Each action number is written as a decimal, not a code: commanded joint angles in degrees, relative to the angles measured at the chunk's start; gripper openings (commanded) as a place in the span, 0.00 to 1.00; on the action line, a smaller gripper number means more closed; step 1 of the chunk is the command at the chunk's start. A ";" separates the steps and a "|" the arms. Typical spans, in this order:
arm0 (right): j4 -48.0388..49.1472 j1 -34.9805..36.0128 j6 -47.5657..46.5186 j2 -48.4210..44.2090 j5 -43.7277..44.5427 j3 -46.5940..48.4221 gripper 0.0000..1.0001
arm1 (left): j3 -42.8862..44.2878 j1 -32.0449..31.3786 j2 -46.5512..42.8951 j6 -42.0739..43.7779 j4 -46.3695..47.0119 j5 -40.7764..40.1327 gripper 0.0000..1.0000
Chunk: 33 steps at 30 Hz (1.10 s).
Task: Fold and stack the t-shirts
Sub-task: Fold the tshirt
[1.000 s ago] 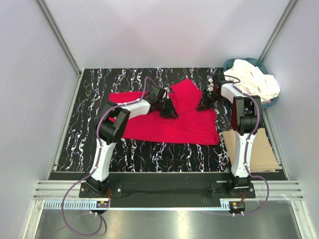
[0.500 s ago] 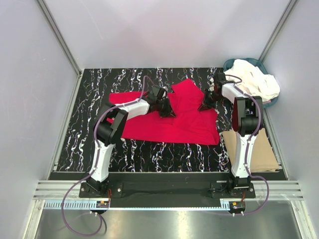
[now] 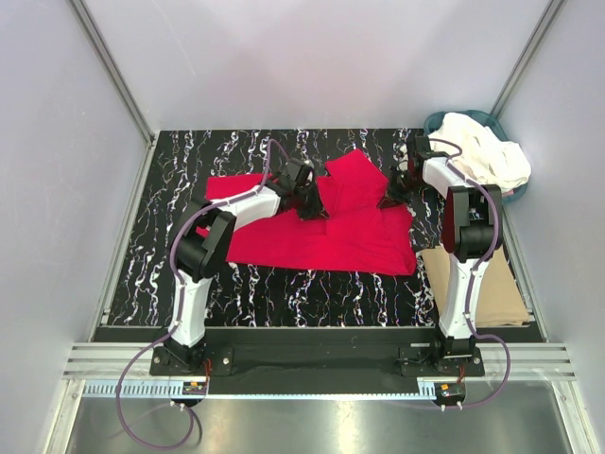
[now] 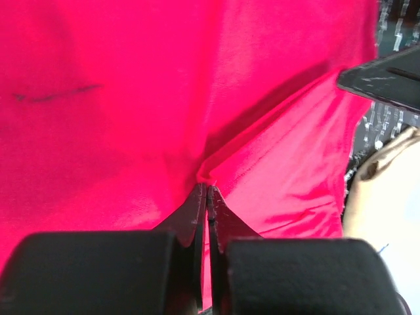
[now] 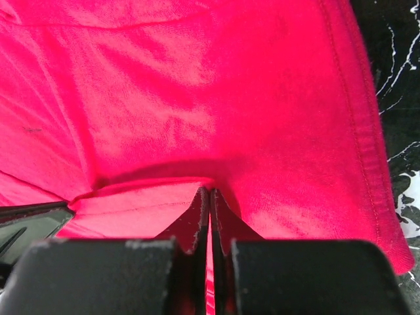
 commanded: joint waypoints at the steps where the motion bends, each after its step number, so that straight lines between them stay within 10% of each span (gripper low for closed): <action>1: 1.15 -0.52 -1.72 0.88 0.99 2.04 0.04 | 3.66 -0.10 1.28 0.78 -3.03 -3.55 0.05; 12: -9.12 -0.52 0.74 -4.11 8.11 7.41 0.44 | 6.75 1.22 -7.23 11.22 -18.68 -14.54 0.34; 20: -9.76 0.97 3.73 -17.91 1.09 -9.78 0.52 | -14.06 10.16 -23.91 16.16 -21.41 -8.93 0.36; 33: -7.82 0.89 0.83 -28.21 -1.03 -30.64 0.08 | -26.21 30.22 -28.95 21.53 -21.59 -3.73 0.32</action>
